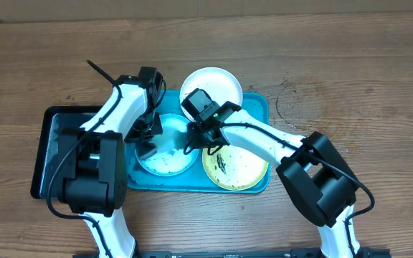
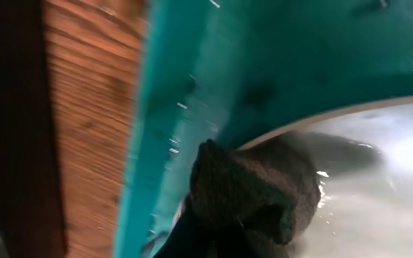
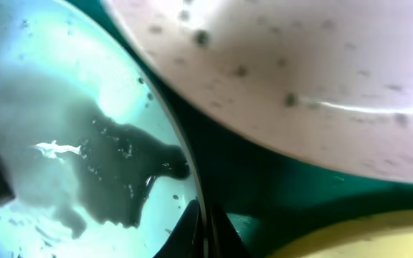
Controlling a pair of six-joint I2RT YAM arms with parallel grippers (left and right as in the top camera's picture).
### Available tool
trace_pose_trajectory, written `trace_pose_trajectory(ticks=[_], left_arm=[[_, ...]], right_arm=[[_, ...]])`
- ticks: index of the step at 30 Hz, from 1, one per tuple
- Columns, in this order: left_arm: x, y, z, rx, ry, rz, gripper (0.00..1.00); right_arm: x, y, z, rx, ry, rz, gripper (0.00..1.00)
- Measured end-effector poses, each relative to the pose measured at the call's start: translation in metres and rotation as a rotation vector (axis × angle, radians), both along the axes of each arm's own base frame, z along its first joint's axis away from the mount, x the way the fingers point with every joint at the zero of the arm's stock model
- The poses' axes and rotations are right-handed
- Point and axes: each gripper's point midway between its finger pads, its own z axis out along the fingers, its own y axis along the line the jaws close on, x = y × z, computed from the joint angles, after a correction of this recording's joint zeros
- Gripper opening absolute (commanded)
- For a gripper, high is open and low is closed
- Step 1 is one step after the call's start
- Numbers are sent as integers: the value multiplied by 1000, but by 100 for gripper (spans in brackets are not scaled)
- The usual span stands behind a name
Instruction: Clean dirty plates on tray and stack at the side
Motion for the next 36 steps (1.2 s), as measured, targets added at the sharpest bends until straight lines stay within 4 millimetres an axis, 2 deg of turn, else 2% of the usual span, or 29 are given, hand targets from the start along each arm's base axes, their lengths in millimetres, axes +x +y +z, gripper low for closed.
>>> trace_pose_trajectory(ticks=[3, 6, 9, 13, 18, 21, 24, 29, 32, 36], left_arm=[[6, 5, 8, 33, -46, 12, 4], [13, 12, 28, 60, -118, 25, 4], [19, 15, 54, 47, -208, 49, 4], [29, 9, 91, -20, -345, 69, 4], [36, 5, 135, -113, -500, 98, 4], [32, 25, 160, -136, -578, 174, 4], [27, 56, 172, -130, -620, 259, 4], [18, 93, 172, -120, -632, 406, 4], [15, 111, 172, -122, -657, 513, 4], [9, 135, 172, -120, -680, 621, 4]], right_arm=[[-2, 2, 0, 4, 5, 3, 4], [-3, -3, -1, -13, 13, -5, 4], [-2, -4, -1, -17, 12, -5, 4], [-2, -6, 3, -37, 11, 8, 4], [3, -3, 19, -41, -16, 40, 4], [11, 2, 41, -18, -70, 71, 4], [21, 7, 69, 8, -144, 100, 4], [41, 3, 113, -45, -305, 149, 4], [52, -3, 131, -144, -415, 189, 4], [57, -2, 147, -291, -552, 256, 4]])
